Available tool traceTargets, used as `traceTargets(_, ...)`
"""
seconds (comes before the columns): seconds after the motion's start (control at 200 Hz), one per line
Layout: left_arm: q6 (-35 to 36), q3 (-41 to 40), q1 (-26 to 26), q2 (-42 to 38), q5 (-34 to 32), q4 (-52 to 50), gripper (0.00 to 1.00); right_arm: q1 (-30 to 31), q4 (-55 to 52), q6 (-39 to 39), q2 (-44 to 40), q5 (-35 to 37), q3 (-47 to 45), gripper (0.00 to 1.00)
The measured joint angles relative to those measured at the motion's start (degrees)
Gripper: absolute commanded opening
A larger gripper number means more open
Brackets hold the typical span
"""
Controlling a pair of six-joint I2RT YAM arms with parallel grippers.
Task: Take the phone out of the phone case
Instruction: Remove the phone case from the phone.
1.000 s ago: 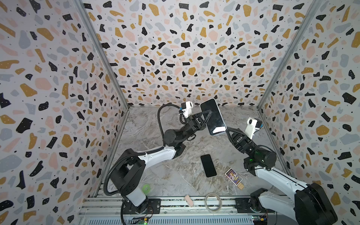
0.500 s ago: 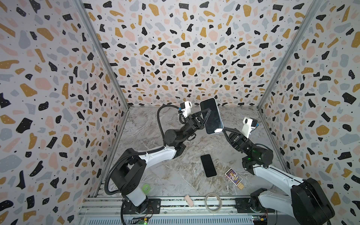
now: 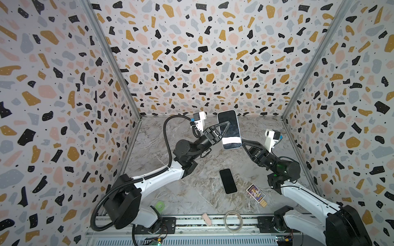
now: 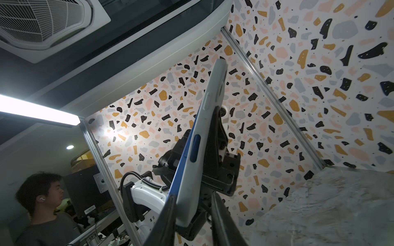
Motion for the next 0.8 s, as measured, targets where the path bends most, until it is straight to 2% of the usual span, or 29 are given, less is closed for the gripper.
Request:
traceTargets(0.165, 3.0, -1.7, 0.7, -0.9, -1.3, -3.5, 0.00, -1.0, -8.7, -2.4, -2.0, 1.2, 0.1, 0.64)
traceTargets(0.285, 3.7, -3.6, 1.4, -0.8, -2.2, -6.3, 0.00, -2.6, -13.9, -3.0, -4.8, 2.2, -1.0, 0.69)
traceTargets(0.556, 3.3, -3.8, 2.0, -0.7, -2.7, -8.3, 0.00, -3.3, -22.5, -3.9, -12.0, 2.3, -1.2, 0.69)
traceTargets(0.801, -0.3, -3.9, 2.0, -0.5, -2.4, -8.2, 0.00, -2.5, -19.7, -1.7, -10.0, 1.8, -4.5, 0.60)
